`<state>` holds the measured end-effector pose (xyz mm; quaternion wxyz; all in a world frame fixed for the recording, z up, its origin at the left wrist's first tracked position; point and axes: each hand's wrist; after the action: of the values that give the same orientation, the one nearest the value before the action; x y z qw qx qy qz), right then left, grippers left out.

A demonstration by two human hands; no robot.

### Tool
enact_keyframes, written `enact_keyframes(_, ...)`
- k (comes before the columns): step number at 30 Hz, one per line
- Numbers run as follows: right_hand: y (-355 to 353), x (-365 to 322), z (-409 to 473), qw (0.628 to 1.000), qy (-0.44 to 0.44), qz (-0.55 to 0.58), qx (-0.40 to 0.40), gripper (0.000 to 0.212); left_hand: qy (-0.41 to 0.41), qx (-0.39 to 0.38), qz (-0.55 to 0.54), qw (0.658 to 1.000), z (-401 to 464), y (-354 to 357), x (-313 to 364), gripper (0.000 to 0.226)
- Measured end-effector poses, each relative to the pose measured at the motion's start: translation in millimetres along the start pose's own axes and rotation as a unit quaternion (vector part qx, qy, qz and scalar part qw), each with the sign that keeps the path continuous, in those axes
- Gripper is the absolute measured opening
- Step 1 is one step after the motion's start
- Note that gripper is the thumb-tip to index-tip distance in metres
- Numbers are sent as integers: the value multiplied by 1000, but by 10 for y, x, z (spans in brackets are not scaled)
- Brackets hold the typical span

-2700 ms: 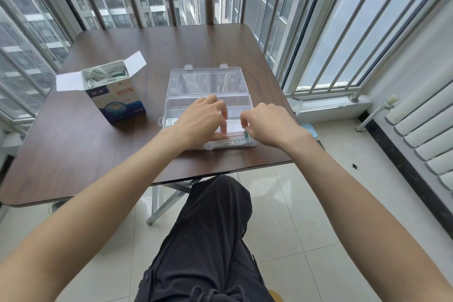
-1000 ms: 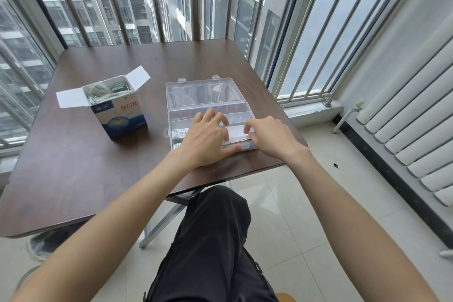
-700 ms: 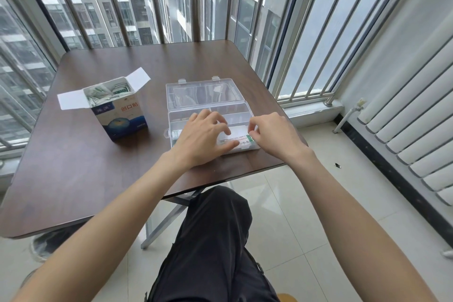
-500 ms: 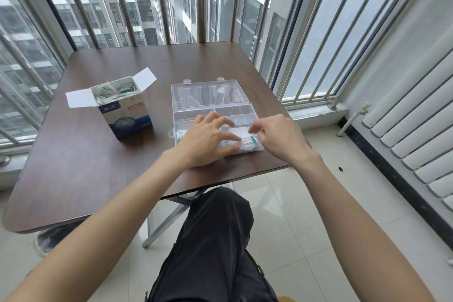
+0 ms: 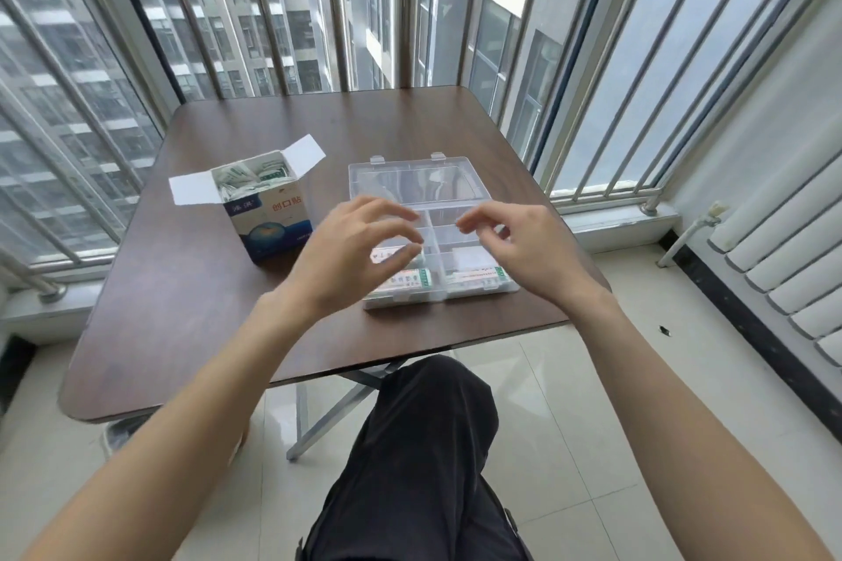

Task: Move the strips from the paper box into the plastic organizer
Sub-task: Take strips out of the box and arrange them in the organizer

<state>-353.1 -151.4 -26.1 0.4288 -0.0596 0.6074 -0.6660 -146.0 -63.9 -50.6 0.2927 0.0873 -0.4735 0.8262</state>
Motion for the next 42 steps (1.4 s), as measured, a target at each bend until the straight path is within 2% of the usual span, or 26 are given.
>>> enact_keyframes(2, 33, -239, 169, 998, -50, 40, 4, 22, -4, 94, 47, 994, -89, -379, -139, 24)
enact_keyframes(4, 116, -505, 395, 993, -104, 57, 6, 18, -64, 140, 104, 983, -201, -726, -364, 45)
enact_keyframes(7, 353, -967, 857, 984, -173, 46, -3, 16, -256, 75, 153, 952, -363, -1103, -750, 96)
enact_keyframes(8, 445, -1110, 1022, 982, -186, 26, -13, 17, -316, 48, 133, 938, -384, -1145, -844, 107)
enact_keyframes(10, 660, -1413, 1344, 977, -207, -49, -31, 19, -386, 7, 76, 919, -408, -1177, -990, 115)
enact_keyframes(12, 814, -1538, 1571, 960, -211, -180, -49, 21, -393, -16, 40, 918, -363, -1063, -1051, 111)
enact_keyframes(14, 960, -1659, 1727, 925, -216, -298, -88, 22, -391, 3, 36, 920, -382, -1017, -1094, 103)
enact_keyframes(15, 1009, -1687, 1772, 916, -212, -321, -114, 22, -386, 18, 30, 922, -395, -1000, -1103, 97)
enact_keyframes(18, 1108, -1715, 1843, 931, -192, -255, -175, 10, -366, 47, 11, 930, -456, -982, -1102, 86)
enact_keyframes(20, 1103, -1701, 1839, 944, -196, -200, -174, 8, -368, 61, -4, 928, -485, -996, -1109, 83)
enact_keyframes(23, 1042, -1649, 1794, 962, -194, -118, -150, 16, -362, 70, -12, 929, -524, -1020, -1105, 78)
enact_keyframes(26, 1008, -1595, 1784, 963, -204, -122, -127, 24, -358, 74, -17, 931, -533, -1012, -1072, 83)
enact_keyframes(30, 953, -1521, 1788, 957, -229, -137, -116, 21, -360, 63, -6, 931, -520, -1000, -1062, 83)
enact_keyframes(34, 822, -1481, 1819, 969, -205, -68, -120, 8, -361, 54, -1, 931, -519, -999, -1068, 85)
enact_keyframes(37, 776, -1499, 1799, 971, -161, 14, -174, 11, -364, 49, 5, 930, -515, -998, -1064, 87)
enact_keyframes(40, 756, -1530, 1781, 957, -177, -57, -221, 33, -364, 49, 6, 930, -511, -990, -1060, 88)
enact_keyframes(42, 779, -1569, 1773, 949, -202, -111, -217, 40, -364, 50, 9, 930, -515, -990, -1064, 87)
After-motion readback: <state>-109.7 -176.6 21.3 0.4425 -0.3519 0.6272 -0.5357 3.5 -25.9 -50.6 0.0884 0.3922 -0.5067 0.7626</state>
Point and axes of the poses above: each hand's wrist, its own z-axis towards the middle knuckle, its own y-axis out of the palm, x = y × z, and after that the axes turned 10 degrees about -z, right-handed
